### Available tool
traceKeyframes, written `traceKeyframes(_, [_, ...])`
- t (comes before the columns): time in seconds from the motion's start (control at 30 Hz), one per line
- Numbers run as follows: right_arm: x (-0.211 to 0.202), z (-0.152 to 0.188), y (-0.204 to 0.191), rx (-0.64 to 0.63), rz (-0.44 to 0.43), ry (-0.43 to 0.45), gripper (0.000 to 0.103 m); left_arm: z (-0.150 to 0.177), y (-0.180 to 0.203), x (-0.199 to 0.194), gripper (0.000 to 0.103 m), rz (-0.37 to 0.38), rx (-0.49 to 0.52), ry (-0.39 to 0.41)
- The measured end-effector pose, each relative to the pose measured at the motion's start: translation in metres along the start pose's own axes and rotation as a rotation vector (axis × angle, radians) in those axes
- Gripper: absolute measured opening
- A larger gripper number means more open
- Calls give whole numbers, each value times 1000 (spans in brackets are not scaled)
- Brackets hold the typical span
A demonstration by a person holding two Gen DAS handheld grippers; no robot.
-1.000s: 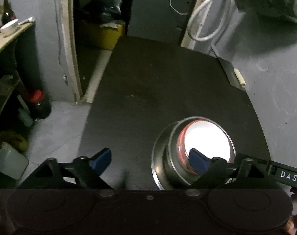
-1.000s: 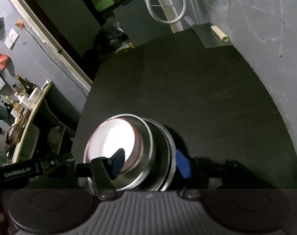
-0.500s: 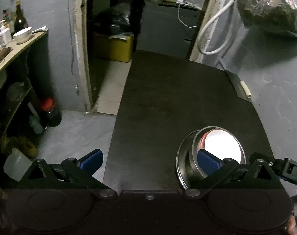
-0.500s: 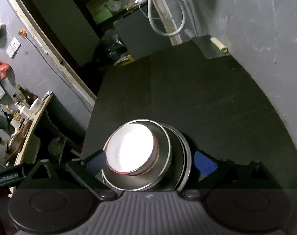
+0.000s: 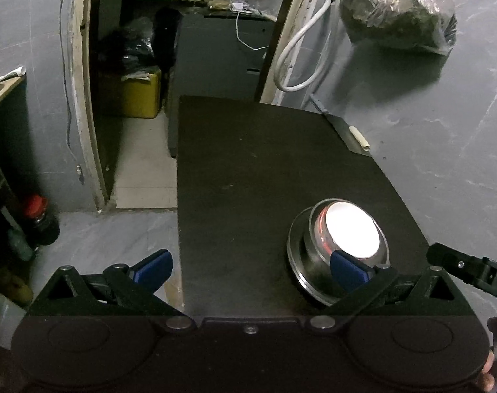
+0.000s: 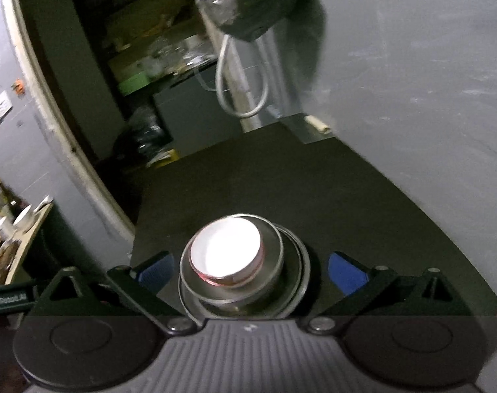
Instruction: Organize plates and bowls
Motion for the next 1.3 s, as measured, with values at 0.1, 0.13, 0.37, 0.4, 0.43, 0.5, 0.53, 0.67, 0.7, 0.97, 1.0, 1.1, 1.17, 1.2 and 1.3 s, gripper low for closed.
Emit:
traceKeyframes(0.1, [-15,20,-9,37,38,45,103,8,-12,-12,102,24,34,15])
traceKeyframes(0.13, [-20,28,-12,46,49,54,103,11,-15,-14,102,29,46,18])
traceKeyframes(0.37, [-53,65,-37,35,135,112,103,32,-33,-35,102,75,86,97])
traceKeyframes(0.4, [-58,68,-40,36,143,121,103,33,-35,-39,102,76,87,117])
traceKeyframes(0.43, [-63,69,-43,40,147,138,103,35,-36,-43,102,77,93,140])
traceKeyframes(0.5, [-69,71,-46,45,149,165,103,38,-38,-50,102,68,114,182])
traceKeyframes(0.53, [-69,72,-48,45,149,170,103,38,-39,-52,102,57,124,189])
traceKeyframes(0.67, [-67,71,-54,26,146,173,103,41,-43,-55,102,40,139,197])
traceKeyframes(0.7, [-68,71,-55,18,146,173,103,42,-43,-55,102,38,138,200])
traceKeyframes(0.97, [-74,80,-45,-18,158,149,103,52,-34,-60,102,6,96,235])
traceKeyframes(1.0, [-77,83,-42,-19,158,148,103,54,-31,-61,102,-1,91,242])
traceKeyframes(1.1, [-86,88,-28,-17,163,145,103,59,-16,-62,102,-23,88,248])
traceKeyframes(1.17, [-94,90,-15,-8,164,152,103,63,-4,-63,102,-28,95,245])
traceKeyframes(1.2, [-96,91,-10,-2,164,152,103,65,2,-63,102,-29,102,240])
traceKeyframes(1.3, [-101,92,7,26,164,126,103,74,19,-66,102,-45,128,228])
Point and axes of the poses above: each gripper's, at about its wrist camera, not at the fingertips, and x roughly the way its jaws point, y to its right, z to its underside, the point moved 1 cm from there along x, roughly the way its jaws point, and after that the axes turned 10 degrees about -y, right-handed, at the moved point
